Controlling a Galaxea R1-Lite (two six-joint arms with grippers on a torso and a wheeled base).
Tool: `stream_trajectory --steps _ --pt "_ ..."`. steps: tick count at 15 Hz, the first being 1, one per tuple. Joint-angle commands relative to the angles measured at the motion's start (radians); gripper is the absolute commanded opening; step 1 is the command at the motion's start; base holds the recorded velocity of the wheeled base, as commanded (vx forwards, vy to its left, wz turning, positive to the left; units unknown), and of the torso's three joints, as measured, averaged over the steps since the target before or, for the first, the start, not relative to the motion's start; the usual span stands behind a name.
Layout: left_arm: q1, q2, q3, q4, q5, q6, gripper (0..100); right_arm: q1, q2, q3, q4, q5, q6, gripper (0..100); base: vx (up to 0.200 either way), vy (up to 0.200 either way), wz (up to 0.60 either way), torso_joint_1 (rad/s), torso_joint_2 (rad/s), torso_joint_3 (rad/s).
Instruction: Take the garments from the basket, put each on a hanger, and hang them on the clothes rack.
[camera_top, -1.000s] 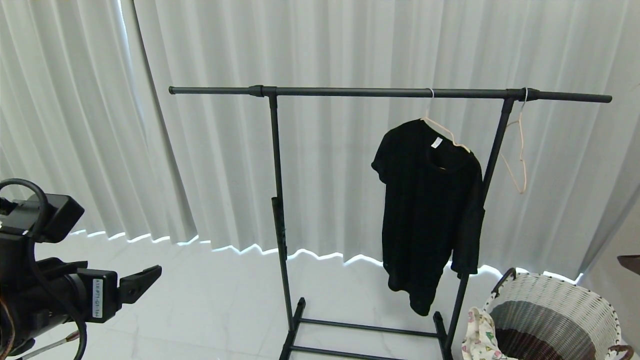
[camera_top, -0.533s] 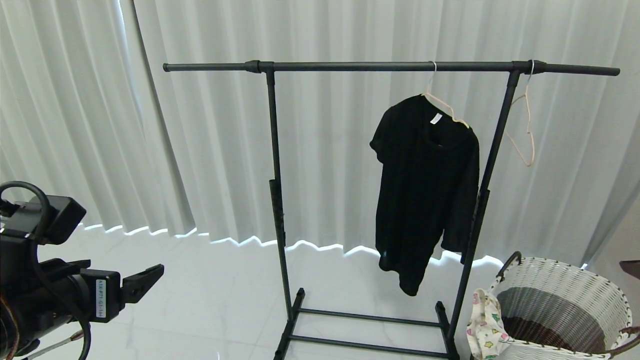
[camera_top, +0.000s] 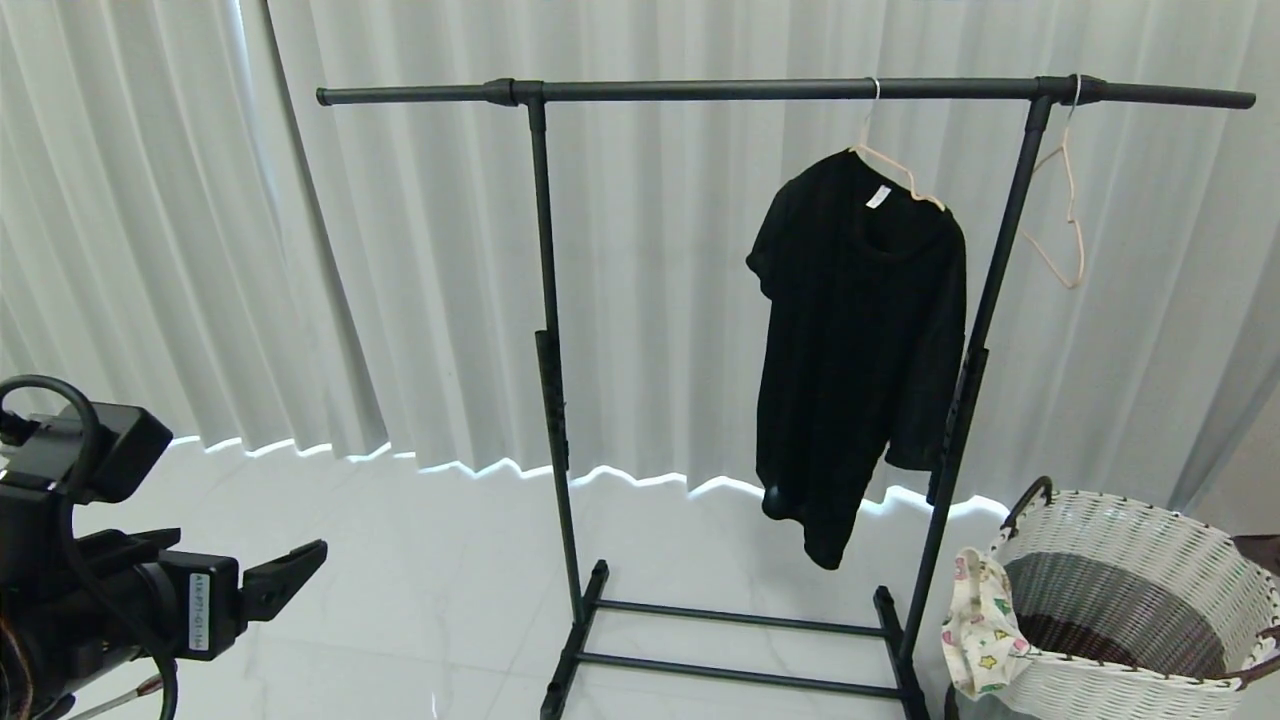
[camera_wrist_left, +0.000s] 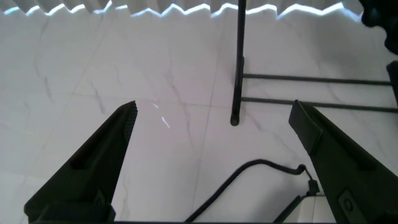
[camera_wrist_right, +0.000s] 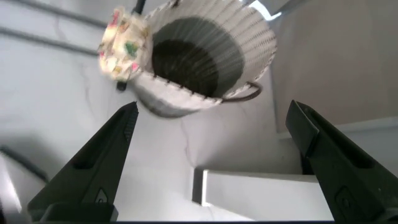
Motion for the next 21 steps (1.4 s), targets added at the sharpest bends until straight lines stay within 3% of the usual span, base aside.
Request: stream_trajectory --steps 1,5,7,10,13,16,21 --pt "-0.013 0.002 -0.003 0.000 0.000 0.000 100 0.001 0.016 0.039 -0.034 0.001 -0.003 100 0.200 0.000 0.00 -0.036 0.04 0.051" --pt "-0.070 0.005 -0.003 0.000 0.000 0.000 100 -0.016 0.081 0.116 -0.147 0.004 -0.007 100 0.200 0.000 0.00 -0.005 0.02 0.012" --pt "-0.105 0.010 -0.006 0.000 0.000 -0.001 100 -0.038 0.138 0.136 -0.167 0.042 -0.013 100 0.200 0.000 0.00 0.002 0.00 0.002" --pt "-0.118 0.026 -0.006 -0.002 0.000 -0.004 100 -0.090 0.207 0.171 -0.190 0.117 -0.170 100 0.200 0.000 0.00 -0.001 0.01 0.002" --pt "-0.118 0.040 -0.006 -0.003 0.000 -0.006 100 -0.122 0.305 0.291 -0.359 0.171 -0.285 100 0.200 0.000 0.00 0.006 0.01 0.002" --pt "-0.118 0.043 0.001 -0.003 0.000 -0.006 100 -0.122 0.417 0.371 -0.476 0.201 -0.294 100 0.067 0.000 0.00 -0.001 0.00 0.001" --pt "-0.118 0.042 0.030 -0.003 0.000 -0.006 100 -0.156 0.559 0.394 -0.494 0.232 -0.296 100 0.000 0.000 0.00 0.000 0.00 0.000"
